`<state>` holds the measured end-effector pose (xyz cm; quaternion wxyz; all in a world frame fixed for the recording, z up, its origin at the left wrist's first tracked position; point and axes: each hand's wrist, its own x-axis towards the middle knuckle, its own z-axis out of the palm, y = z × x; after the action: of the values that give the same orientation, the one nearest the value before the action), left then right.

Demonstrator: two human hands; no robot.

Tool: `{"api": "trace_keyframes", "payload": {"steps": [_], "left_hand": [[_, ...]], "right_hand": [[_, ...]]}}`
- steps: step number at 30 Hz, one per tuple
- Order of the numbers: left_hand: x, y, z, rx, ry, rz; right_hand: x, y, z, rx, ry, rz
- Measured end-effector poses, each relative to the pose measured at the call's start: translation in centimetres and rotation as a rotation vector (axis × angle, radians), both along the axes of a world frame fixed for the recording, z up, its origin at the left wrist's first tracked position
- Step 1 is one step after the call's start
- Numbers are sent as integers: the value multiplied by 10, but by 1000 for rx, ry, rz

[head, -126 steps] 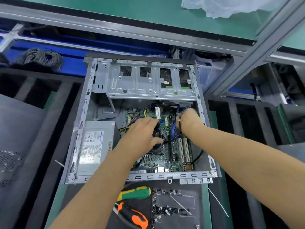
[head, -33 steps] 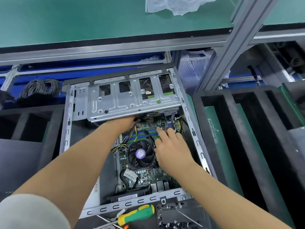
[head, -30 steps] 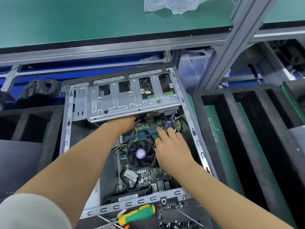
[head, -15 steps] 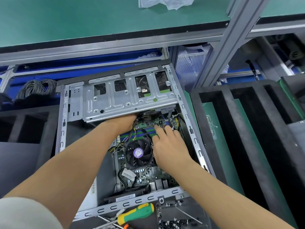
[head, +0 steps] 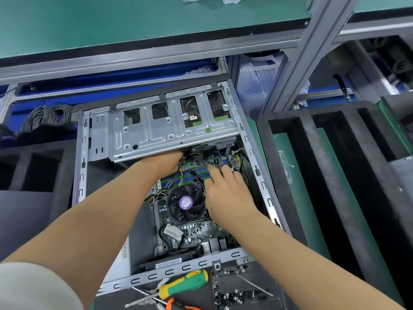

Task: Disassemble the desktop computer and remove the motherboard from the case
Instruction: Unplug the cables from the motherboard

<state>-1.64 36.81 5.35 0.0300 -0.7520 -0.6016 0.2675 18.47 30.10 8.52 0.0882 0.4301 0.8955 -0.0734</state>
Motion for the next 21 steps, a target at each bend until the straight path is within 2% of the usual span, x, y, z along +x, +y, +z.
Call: {"api": "trace_keyframes", "payload": {"steps": [5, 11, 21], "left_hand": [[-4, -2, -4, -10, 50, -75], [-3, -3, -2, 25, -217, 59], [-8, 2, -9, 11, -219, 75]], "right_hand": [[1, 0, 1, 1, -1, -6], [0, 0, 1, 11, 3, -5], [0, 1, -1, 14, 15, -11]]}}
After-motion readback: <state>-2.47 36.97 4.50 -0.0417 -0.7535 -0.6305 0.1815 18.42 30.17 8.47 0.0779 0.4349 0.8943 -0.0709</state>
